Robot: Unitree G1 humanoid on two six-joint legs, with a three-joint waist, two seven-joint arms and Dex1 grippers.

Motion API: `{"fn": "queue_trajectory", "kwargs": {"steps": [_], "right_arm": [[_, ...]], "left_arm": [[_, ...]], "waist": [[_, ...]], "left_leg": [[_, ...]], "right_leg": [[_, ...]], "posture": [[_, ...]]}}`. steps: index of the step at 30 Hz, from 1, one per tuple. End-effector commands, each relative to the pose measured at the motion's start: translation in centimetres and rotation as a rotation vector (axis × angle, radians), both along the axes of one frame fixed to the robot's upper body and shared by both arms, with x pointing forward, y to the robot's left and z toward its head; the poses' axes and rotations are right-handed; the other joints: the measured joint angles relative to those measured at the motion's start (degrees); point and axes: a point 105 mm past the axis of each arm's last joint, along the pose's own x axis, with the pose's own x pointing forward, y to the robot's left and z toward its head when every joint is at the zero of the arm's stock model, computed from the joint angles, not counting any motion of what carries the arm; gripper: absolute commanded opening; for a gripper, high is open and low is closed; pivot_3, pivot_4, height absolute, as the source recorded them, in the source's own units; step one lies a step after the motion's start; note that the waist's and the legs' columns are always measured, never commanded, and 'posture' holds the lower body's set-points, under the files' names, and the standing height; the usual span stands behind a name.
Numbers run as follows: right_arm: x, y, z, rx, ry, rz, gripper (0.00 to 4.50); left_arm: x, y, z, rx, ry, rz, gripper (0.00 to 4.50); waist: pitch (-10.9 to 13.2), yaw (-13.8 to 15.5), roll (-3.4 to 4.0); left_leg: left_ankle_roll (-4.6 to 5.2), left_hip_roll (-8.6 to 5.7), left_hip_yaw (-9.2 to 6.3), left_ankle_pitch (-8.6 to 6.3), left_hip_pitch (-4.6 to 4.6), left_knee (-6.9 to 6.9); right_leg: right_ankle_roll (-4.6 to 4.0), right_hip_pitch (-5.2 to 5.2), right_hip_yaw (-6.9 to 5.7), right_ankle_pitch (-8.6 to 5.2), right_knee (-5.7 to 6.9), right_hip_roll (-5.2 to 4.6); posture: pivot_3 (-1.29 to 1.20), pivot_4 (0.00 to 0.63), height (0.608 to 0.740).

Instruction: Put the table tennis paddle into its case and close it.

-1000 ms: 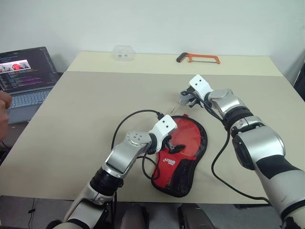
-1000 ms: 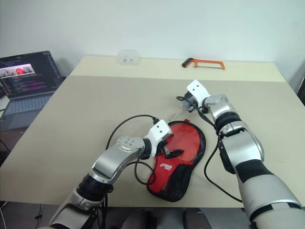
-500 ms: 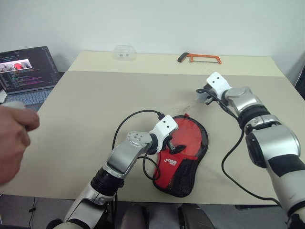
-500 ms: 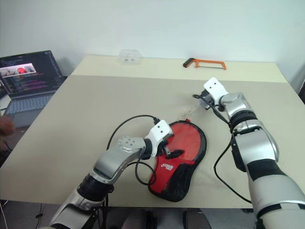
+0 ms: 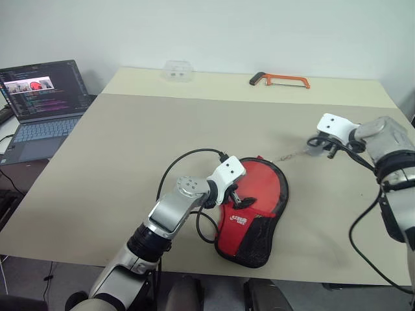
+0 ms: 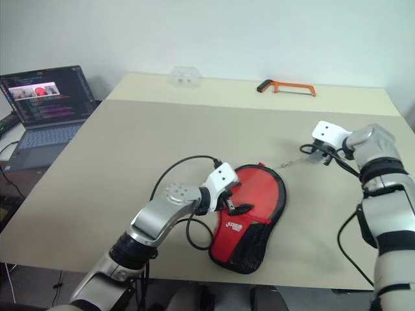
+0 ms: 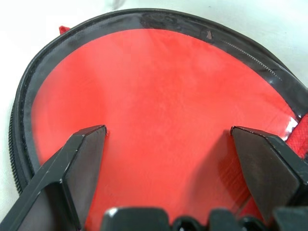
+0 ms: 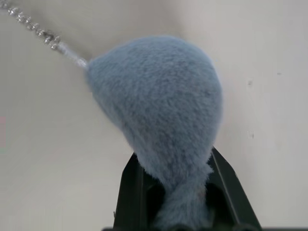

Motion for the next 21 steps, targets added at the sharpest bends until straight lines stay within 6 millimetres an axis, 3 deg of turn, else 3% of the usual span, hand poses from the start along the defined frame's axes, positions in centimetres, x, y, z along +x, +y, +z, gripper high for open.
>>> {"fn": "queue_trajectory", "kwargs": {"steps": [1, 8, 14, 21], "right_arm": [[-3.0, -1.7, 0.8, -0.115, 0.096, 0.103, 0.20], [-11.7, 0.8, -0.8, -0.201, 0.381, 0.474, 0.19], [-15.8, 4.7, -2.5, -0.150, 0.487, 0.700, 0.19], [-19.3, 9.3, -3.1, -0.064, 0.534, 0.943, 0.19]], "left_arm": [[-0.1, 0.7, -1.7, 0.045, 0.053, 0.012, 4.50], [0.0, 0.6, -1.9, 0.053, 0.053, 0.000, 4.50], [0.0, 0.3, -1.9, 0.056, 0.053, -0.012, 4.50], [0.1, 0.4, -1.9, 0.062, 0.051, -0.016, 4.50]], "waist": [[0.0, 0.3, 0.04], [-0.1, 1.1, 0.27], [-0.1, 0.6, 0.28], [-0.2, 0.7, 0.30]], "left_leg": [[0.01, 0.00, -0.02, -0.02, 0.00, -0.01], [0.01, -0.02, -0.29, -0.05, 0.00, -0.11], [0.31, -0.02, -0.52, -0.25, 0.68, -0.14], [0.32, 0.02, -1.04, -0.26, 0.54, -0.12]], "right_leg": [[0.02, 0.05, -0.02, -0.01, -0.08, -0.02], [0.03, 0.30, -0.23, -0.01, -0.45, -0.01], [0.03, 1.18, -0.38, -0.01, -0.63, 0.01], [0.02, 1.41, -1.11, -0.01, -0.92, -0.02]], "posture": [[0.00, 0.150, 0.740], [0.00, 0.150, 0.740], [0.00, 0.150, 0.740], [0.00, 0.150, 0.740]]}}
